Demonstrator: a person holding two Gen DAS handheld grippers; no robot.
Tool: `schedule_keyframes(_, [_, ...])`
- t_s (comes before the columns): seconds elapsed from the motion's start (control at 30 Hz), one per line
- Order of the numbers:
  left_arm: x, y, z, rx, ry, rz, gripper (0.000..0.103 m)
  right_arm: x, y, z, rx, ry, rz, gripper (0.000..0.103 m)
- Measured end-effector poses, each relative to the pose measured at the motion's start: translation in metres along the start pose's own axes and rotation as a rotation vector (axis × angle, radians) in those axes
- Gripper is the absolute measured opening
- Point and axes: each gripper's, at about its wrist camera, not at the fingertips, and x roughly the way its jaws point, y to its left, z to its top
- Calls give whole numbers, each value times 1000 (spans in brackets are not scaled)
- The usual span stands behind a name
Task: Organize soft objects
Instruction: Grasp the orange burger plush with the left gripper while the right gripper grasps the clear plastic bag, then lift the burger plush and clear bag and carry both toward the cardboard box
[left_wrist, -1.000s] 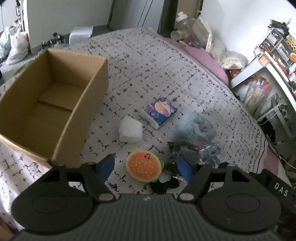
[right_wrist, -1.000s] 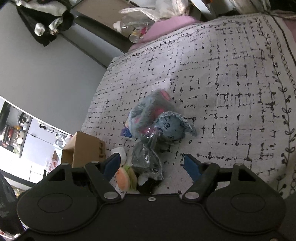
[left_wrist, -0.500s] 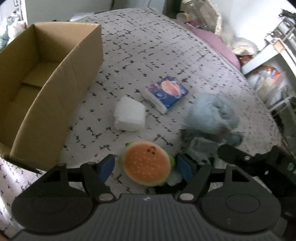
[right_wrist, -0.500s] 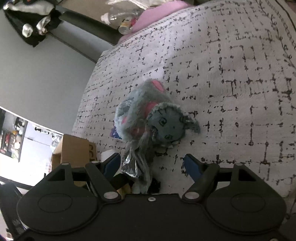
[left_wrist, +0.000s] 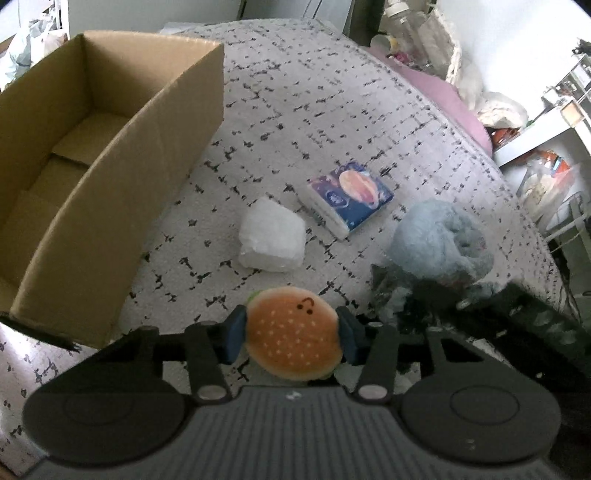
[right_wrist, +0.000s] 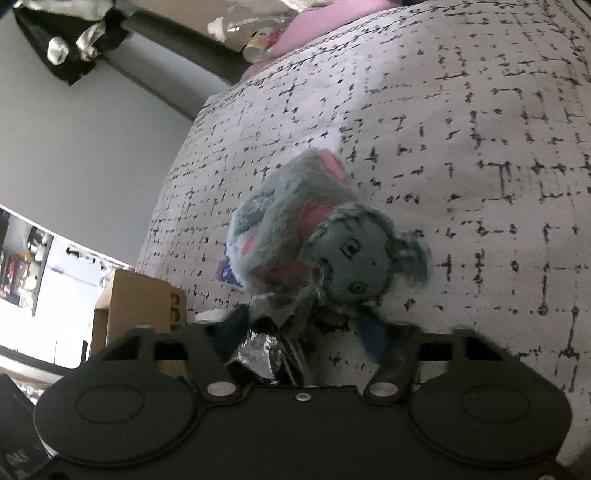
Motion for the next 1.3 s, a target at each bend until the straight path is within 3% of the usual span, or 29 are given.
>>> schedule_keyframes(0.03, [-2, 0, 1, 1, -9, -3, 50, 1, -1, -1, 4, 4, 15, 31])
schedule_keyframes(0.23, [-15, 1, 3, 10, -24, -2, 50, -18, 0, -4, -3, -52, 26, 21])
schedule_keyframes(0.63, [-80, -11, 7, 115, -144, -52, 50, -76, 12, -25, -9, -133, 3, 21])
schedule_keyframes(0.9, [-118, -13, 9, 170, -150, -116, 50, -113, 35, -25, -30, -183, 8, 21])
schedule_keyframes(1.3, [-164, -2, 20, 224, -218, -115, 50, -142, 82, -17, -83, -216, -21, 21])
